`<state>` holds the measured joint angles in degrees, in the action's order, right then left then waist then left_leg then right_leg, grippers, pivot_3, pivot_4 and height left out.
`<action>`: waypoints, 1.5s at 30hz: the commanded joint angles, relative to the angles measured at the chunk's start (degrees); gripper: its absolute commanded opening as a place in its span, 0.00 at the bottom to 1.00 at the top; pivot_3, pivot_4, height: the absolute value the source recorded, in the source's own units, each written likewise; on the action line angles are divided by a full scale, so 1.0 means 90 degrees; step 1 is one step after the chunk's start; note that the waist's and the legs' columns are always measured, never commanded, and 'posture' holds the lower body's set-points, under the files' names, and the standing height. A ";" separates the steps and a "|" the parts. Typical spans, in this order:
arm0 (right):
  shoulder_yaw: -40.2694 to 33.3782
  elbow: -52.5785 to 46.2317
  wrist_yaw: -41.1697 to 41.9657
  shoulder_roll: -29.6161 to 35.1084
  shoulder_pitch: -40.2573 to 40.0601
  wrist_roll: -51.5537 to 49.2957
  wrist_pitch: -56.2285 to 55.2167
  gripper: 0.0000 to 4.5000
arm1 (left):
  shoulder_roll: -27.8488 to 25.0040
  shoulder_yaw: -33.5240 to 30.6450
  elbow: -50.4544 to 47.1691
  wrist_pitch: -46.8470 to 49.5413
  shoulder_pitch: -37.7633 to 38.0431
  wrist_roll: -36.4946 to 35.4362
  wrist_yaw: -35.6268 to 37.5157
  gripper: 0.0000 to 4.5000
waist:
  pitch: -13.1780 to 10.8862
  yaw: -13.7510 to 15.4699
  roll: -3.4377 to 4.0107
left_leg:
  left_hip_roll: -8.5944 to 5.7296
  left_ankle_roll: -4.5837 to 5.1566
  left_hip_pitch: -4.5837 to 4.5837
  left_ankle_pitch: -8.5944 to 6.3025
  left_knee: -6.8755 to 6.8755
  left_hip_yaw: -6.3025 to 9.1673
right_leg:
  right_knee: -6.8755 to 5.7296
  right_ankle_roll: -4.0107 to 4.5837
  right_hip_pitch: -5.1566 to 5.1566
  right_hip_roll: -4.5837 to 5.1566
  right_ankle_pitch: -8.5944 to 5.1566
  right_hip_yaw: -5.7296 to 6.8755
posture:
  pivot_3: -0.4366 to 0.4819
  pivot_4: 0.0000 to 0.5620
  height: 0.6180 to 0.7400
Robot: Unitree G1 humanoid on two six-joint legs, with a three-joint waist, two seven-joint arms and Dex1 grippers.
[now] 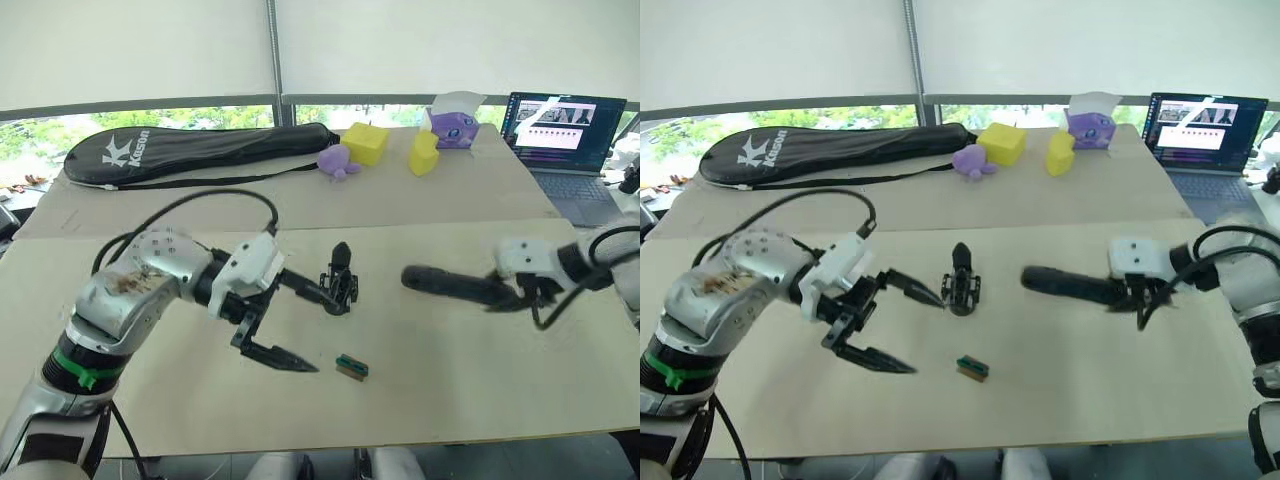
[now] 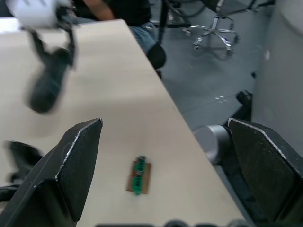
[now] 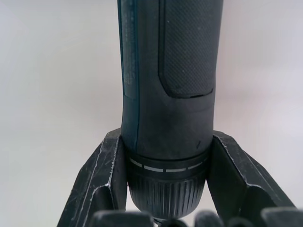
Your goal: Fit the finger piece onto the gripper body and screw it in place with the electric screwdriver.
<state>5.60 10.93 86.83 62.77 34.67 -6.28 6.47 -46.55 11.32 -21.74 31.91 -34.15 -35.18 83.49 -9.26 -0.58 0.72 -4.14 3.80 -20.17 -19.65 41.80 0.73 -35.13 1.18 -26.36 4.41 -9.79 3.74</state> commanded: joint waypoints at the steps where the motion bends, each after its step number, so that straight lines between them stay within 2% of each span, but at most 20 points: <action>1: -0.1849 -0.2563 -0.0530 -0.0067 -0.0994 -0.2284 0.2258 0.43 | -0.0080 0.0065 0.0108 -0.0689 0.0339 0.0402 0.0206 1.00 | 0.0000 0.0076 0.0000 | 0.0006 -0.0002 0.0000 0.0000 0.0000 0.0005 | -0.0003 0.0004 0.0001 -0.0001 -0.0002 0.0009 | 0.48 0.27 1.00; 3: -0.2663 -0.3820 -0.1412 -0.0569 -0.1815 -0.3233 0.3158 0.43 | 0.0079 0.0080 0.0264 -0.1061 0.0548 0.0550 0.0174 1.00 | 0.0004 0.0181 -0.0007 | 0.0008 -0.0002 -0.0001 0.0000 0.0001 0.0020 | 0.0001 0.0006 0.0009 -0.0001 -0.0003 0.0018 | 0.48 0.27 1.00; 6: -0.3314 -0.5162 -0.3103 -0.1740 -0.2680 -0.4321 0.3760 0.43 | 0.0312 0.0188 0.0539 -0.1611 0.0784 0.0806 0.0199 1.00 | 0.0011 0.0299 -0.0022 | 0.0002 0.0000 -0.0006 -0.0001 0.0005 0.0031 | 0.0013 0.0010 0.0021 0.0001 0.0003 0.0014 | 0.48 0.27 1.00; 9: -0.3455 -0.5931 -0.4167 -0.2717 -0.3330 -0.4795 0.3662 0.43 | 0.0607 0.0357 0.0909 -0.2197 0.0856 0.1127 0.0225 1.00 | 0.0011 0.0359 -0.0021 | -0.0007 0.0013 -0.0006 -0.0007 0.0005 0.0026 | 0.0012 0.0006 0.0019 0.0002 0.0004 0.0001 | 0.48 0.27 1.00; 14: -0.3142 -0.6634 -0.4953 -0.3536 -0.4163 -0.5033 0.3294 0.43 | 0.1247 0.0680 0.1626 -0.2831 0.0911 0.1586 0.0048 1.00 | 0.0013 0.0330 -0.0026 | -0.0017 0.0029 -0.0007 -0.0013 0.0008 0.0019 | 0.0013 0.0003 0.0016 -0.0003 0.0006 -0.0003 | 0.48 0.27 1.00; 20: -0.2378 -0.6943 -0.4751 -0.3664 -0.4604 -0.4386 0.2577 0.43 | 0.1626 0.0939 0.2110 -0.3276 0.0889 0.1909 0.0036 1.00 | 0.0013 0.0232 -0.0028 | -0.0011 0.0032 0.0005 -0.0012 0.0005 0.0004 | 0.0005 -0.0001 0.0015 -0.0017 0.0007 -0.0020 | 0.48 0.27 1.00; 25: -0.1835 -0.6678 -0.4482 -0.3690 -0.4753 -0.3668 0.1771 0.43 | 0.1761 0.1055 0.2155 -0.3255 0.0781 0.2080 -0.0047 1.00 | 0.0014 0.0198 -0.0029 | -0.0008 0.0036 0.0004 -0.0013 0.0005 -0.0001 | 0.0005 -0.0001 0.0015 -0.0021 0.0006 -0.0022 | 0.48 0.27 1.00; 29: -0.1572 -0.6553 -0.4530 -0.3749 -0.4674 -0.3602 0.1591 0.43 | 0.1838 0.1144 0.2319 -0.3470 0.0839 0.2243 -0.0077 1.00 | 0.0015 0.0200 -0.0032 | -0.0009 0.0041 0.0005 -0.0016 0.0006 -0.0001 | 0.0006 -0.0002 0.0017 -0.0022 0.0005 -0.0023 | 0.48 0.27 1.00; 45: -0.1231 -0.6228 -0.4435 -0.3639 -0.4701 -0.3409 0.1226 0.43 | 0.2231 0.1276 0.3400 -0.4265 0.0961 0.2804 -0.0418 1.00 | 0.0016 0.0204 -0.0032 | -0.0008 0.0043 0.0005 -0.0016 0.0006 -0.0001 | 0.0006 -0.0002 0.0016 -0.0021 0.0005 -0.0023 | 0.48 0.27 1.00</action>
<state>-5.14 -43.86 46.27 29.93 -8.09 -36.63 20.29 -26.78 22.84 8.99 -5.15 -25.72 -9.95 79.88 -9.12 1.25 0.43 -4.22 4.19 -20.12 -19.80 41.85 0.72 -35.07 1.17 -26.22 4.22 -9.74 3.54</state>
